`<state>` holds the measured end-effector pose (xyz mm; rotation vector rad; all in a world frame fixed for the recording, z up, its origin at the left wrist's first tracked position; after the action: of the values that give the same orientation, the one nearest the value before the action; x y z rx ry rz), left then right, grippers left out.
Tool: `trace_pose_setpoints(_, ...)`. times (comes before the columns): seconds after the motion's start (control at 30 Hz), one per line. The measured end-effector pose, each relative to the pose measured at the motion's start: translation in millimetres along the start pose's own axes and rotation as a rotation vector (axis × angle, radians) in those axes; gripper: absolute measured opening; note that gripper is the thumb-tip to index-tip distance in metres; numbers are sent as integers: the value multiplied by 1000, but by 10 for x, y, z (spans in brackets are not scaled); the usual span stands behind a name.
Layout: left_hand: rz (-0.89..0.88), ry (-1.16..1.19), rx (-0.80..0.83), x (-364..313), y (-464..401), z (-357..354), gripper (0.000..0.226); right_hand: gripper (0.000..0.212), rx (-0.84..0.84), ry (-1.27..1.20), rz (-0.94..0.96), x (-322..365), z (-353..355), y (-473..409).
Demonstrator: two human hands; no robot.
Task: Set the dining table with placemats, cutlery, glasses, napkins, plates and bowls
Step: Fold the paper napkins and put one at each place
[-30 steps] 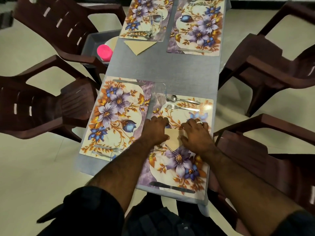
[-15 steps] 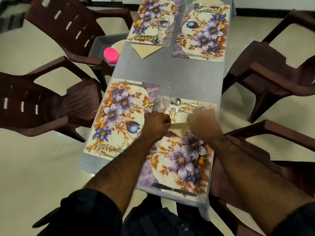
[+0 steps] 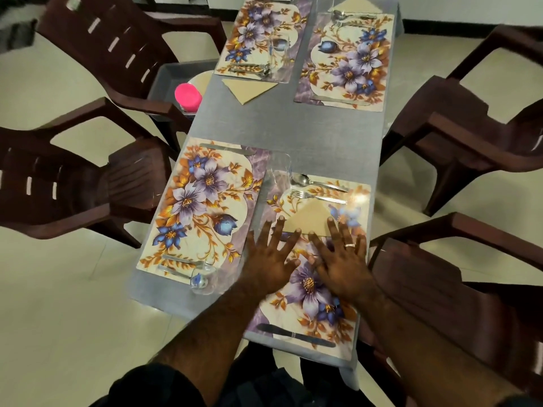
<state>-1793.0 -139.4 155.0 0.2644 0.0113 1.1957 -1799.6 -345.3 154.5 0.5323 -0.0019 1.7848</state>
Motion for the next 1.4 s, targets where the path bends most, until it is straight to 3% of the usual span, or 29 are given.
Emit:
trace_pose_setpoints(0.3, 89, 32, 25, 168, 33, 12, 79, 75, -23, 13, -106, -278, 24, 78)
trace_pose_setpoints(0.43, -15, 15, -70, 39, -38, 143, 81, 74, 14, 15, -50, -215, 113, 36)
trace_pose_setpoints(0.63, -41, 1, 34, -43, -275, 70, 76, 73, 15, 16, -35, -97, 76, -132)
trace_pose_setpoints(0.8, -33, -14, 14, 25, -278, 15, 67, 73, -26, -1, -103, -420, 76, 19)
trace_pose_setpoints(1.1, 158, 37, 55, 15, -373, 220, 85, 81, -122, 56, -187, -676, 235, 278)
trace_pose_setpoints(1.23, 117, 133, 64, -164, -728, 401, 79, 69, -136, 102, -181, -564, 306, 112)
trace_pose_setpoints(1.4, 277, 323, 160, -268, -1040, 463, 72, 55, -169, 129, -196, -474, 467, 5)
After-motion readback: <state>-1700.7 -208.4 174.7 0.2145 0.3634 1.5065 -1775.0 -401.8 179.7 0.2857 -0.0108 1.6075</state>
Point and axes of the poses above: each hand's wrist, its own y-axis away from the middle knuckle, its own z-axis out of the back of the hand, x = y × z, the point moved 5 cm from there along -y, towards the middle knuckle, and after that the axes turned 12 degrees about -y, right-handed, at the moved point
